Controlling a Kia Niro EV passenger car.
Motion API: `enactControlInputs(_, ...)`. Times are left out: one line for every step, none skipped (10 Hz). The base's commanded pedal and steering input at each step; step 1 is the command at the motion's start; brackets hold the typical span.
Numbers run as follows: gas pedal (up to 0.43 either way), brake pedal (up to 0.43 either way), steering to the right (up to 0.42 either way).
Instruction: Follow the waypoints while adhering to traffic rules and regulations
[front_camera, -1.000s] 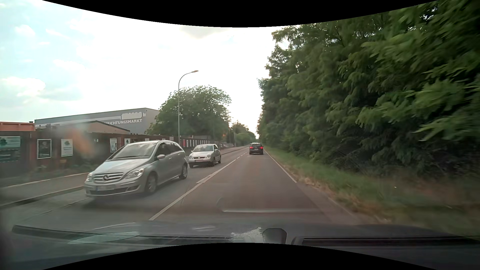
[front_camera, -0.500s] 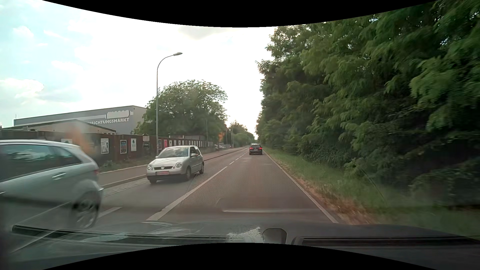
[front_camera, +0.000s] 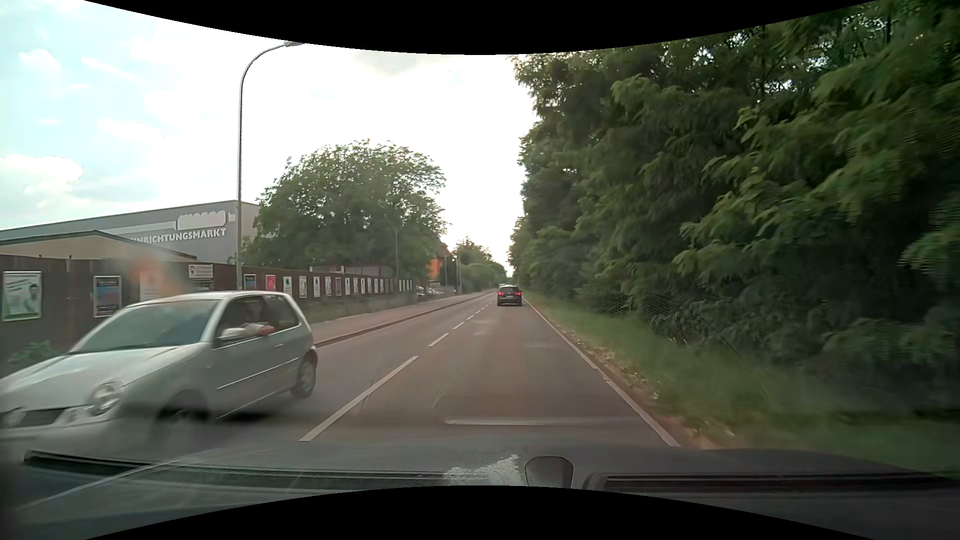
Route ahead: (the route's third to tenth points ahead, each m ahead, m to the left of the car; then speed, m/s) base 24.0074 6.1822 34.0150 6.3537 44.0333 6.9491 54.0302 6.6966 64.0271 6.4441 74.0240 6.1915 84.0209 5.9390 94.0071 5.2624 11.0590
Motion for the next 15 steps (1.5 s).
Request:
enactControlInputs(0.098, 0.000, 0.002)
enactControlInputs(0.098, 0.000, 0.002)
enactControlInputs(0.098, 0.000, 0.001)
enactControlInputs(0.098, 0.000, 0.001)
enactControlInputs(0.098, 0.000, 0.001)
enactControlInputs(0.098, 0.000, 0.001)
enactControlInputs(0.098, 0.000, 0.000)
enactControlInputs(0.098, 0.000, 0.000)
enactControlInputs(0.098, 0.000, 0.000)
enactControlInputs(0.098, 0.000, 0.000)
enactControlInputs(0.098, 0.000, 0.000)
enactControlInputs(0.098, 0.000, 0.000)
enactControlInputs(0.098, 0.000, -0.001)
enactControlInputs(0.098, 0.000, -0.001)
enactControlInputs(0.098, 0.000, -0.001)
